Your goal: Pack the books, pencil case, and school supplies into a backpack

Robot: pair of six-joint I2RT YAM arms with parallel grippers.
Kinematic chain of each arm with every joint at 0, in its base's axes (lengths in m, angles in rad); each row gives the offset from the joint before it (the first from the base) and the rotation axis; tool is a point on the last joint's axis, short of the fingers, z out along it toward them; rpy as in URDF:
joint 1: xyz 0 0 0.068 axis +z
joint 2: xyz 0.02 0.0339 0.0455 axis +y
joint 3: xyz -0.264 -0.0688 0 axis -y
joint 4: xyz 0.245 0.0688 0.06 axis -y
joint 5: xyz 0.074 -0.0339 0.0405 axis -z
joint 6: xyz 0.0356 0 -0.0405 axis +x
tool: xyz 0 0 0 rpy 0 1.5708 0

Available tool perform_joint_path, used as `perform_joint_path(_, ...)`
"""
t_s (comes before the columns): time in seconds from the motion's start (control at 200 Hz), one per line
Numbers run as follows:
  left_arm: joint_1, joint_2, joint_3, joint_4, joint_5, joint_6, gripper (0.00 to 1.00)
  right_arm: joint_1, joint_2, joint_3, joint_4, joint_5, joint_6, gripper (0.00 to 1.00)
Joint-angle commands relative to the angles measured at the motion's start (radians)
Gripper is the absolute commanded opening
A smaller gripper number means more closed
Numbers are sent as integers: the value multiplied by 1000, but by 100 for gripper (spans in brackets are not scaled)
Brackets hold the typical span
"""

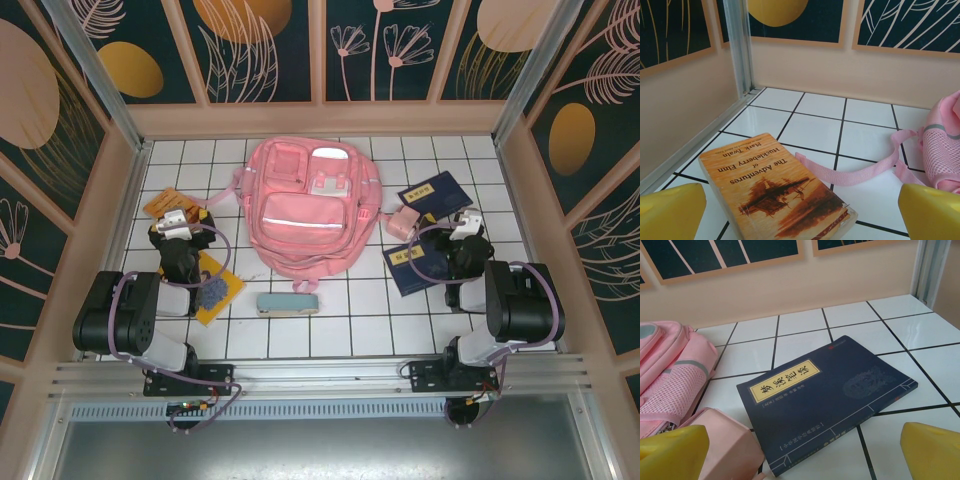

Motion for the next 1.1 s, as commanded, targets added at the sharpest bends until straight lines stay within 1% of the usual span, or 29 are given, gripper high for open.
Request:
perform_joint_path(0.0, 4, 3, -5, 27, 16, -10, 99, 8, 3, 19, 5, 19, -12, 99)
perform_joint_path(0.045, 4, -4, -3, 26, 10, -10, 99, 9, 3, 15, 12, 32, -9, 99)
perform_joint_path(0.085, 4, -37, 16, -37, 2, -10, 99, 11, -8, -1, 33, 59, -1, 99)
perform_joint_path(0.14, 5, -104, 75, -206, -37, -26, 99, 12, -55, -32, 53, 91, 13, 99)
perform_joint_path(0.185, 4, -155, 135, -347, -101, -52, 99, 16, -122, -42, 22, 120, 17, 99)
perform_joint_path(0.21, 4, -180, 176, -428, -139, -86, 99, 18, -167, -39, -20, 143, 23, 99)
perform_joint_path(0.26, 4, -213, 286, -658, -187, -159, 99, 21, -266, -14, -150, 199, 54, 99)
perform_joint_path(0.32, 4, -220, 444, -922, -204, -260, 99, 8, -377, 39, -339, 288, 205, 99)
perform_joint_path(0.365, 4, -208, 557, -1094, -218, -351, 99, -17, -445, 68, -460, 271, 283, 99)
perform_joint_path(0.39, 4, -198, 620, -1178, -238, -407, 99, -26, -476, 71, -490, 257, 323, 99)
perform_joint_path(0.435, 4, -182, 689, -1308, -255, -523, 99, -35, -537, 63, -527, 272, 428, 99)
perform_joint_path(0.475, 4, -183, 699, -1325, -213, -549, 99, -53, -576, 45, -514, 259, 521, 99)
perform_joint_path(0.551, 4, -233, 644, -1246, -60, -578, 99, -87, -623, 18, -473, 118, 585, 99)
perform_joint_path(0.596, 4, -276, 608, -1198, 7, -616, 99, -88, -629, 52, -533, 63, 591, 99)
perform_joint_path(0.646, 4, -316, 573, -1148, 88, -644, 99, -85, -623, 111, -644, 19, 585, 99)
perform_joint_path(0.711, 2, -345, 550, -1116, 186, -673, 99, -63, -604, 161, -711, -37, 570, 99)
perform_joint_path(0.791, -6, -359, 535, -1117, 263, -700, 99, 23, -587, 187, -734, -44, 525, 99)
perform_joint_path(0.861, -40, -376, 510, -1113, 291, -706, 98, 127, -570, 223, -788, 10, 459, 99)
perform_joint_path(0.936, -120, -391, 489, -1125, 263, -701, 97, 221, -554, 240, -815, 54, 409, 99)
perform_joint_path(0.986, -175, -385, 485, -1148, 251, -709, 94, 259, -551, 243, -821, 56, 392, 99)
perform_joint_path(1.016, -205, -376, 479, -1155, 255, -714, 88, 277, -550, 243, -826, 54, 383, 99)
perform_joint_path(1.096, -291, -347, 464, -1186, 256, -753, 87, 328, -550, 250, -842, 70, 360, 99)
